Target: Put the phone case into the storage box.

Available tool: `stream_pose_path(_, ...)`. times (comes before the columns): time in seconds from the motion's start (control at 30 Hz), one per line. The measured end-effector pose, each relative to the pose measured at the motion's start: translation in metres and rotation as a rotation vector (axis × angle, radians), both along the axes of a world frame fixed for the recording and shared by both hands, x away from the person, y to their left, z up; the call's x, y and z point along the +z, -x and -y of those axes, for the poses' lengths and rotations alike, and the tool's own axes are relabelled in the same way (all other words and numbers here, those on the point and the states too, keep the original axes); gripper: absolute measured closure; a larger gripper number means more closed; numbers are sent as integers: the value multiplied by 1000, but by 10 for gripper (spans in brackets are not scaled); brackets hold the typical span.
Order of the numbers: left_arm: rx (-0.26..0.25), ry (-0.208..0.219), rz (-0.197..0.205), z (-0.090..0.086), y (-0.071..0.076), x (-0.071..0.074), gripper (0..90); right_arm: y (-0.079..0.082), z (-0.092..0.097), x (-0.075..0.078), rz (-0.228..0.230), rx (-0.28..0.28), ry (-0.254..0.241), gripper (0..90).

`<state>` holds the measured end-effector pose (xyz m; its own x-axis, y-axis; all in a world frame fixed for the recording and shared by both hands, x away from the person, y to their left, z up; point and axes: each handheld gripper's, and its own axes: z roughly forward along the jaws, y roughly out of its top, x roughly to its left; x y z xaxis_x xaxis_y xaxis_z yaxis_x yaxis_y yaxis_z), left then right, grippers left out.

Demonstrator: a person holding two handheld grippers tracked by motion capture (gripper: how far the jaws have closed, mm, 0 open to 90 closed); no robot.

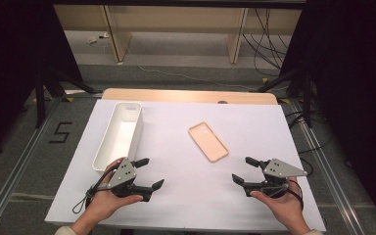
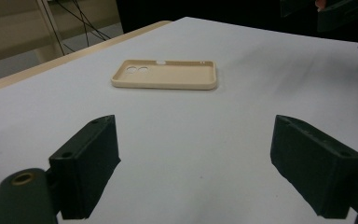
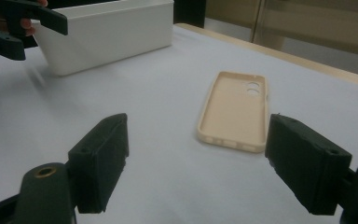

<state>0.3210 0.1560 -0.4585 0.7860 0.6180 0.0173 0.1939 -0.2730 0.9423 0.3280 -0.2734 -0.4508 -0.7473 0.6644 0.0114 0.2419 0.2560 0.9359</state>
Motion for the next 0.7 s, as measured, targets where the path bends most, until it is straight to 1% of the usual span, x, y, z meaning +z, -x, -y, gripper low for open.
stream_pose_path(0.1,2,2,0,0,1,0,148,0,1,0,-1,-6,1,231)
stream_pose_path(0.2,5,-5,9,0,0,1,148,0,1,0,-2,-9,6,234)
stream_pose_path(0.23,4,-4,10,0,0,1,150,-1,1,0,-2,-14,17,257)
stream_pose_path(0.27,2,-6,12,0,1,1,150,-1,1,0,-2,-14,17,257)
stream_pose_path(0.3,-1,-13,13,0,1,0,150,-2,1,1,-6,-22,21,282)
stream_pose_path(0.33,-1,-16,13,-1,1,0,150,-5,1,2,-6,-33,32,359)
stream_pose_path(0.37,3,-10,7,-1,1,0,150,-7,1,4,-7,-39,43,434)
stream_pose_path(0.43,10,-5,14,-1,0,1,153,-16,1,8,-14,-54,62,601)
stream_pose_path(0.47,9,-7,12,-1,0,1,156,-23,1,10,-33,-56,82,700)
stream_pose_path(0.5,7,-15,14,-1,0,1,156,-29,1,10,-57,-54,88,781)
stream_pose_path(0.53,5,-19,13,0,1,0,156,-34,1,10,-73,-63,97,843)
stream_pose_path(0.57,5,-20,15,1,1,1,156,-40,0,10,-90,-76,108,893)
stream_pose_path(0.6,5,-18,15,1,1,1,156,-47,-2,10,-113,-89,125,900)
stream_pose_path(0.67,7,-15,11,1,1,0,157,-61,-5,10,-138,-112,139,900)
stream_pose_path(0.7,5,-18,10,0,0,0,157,-77,-8,8,-164,-139,158,900)
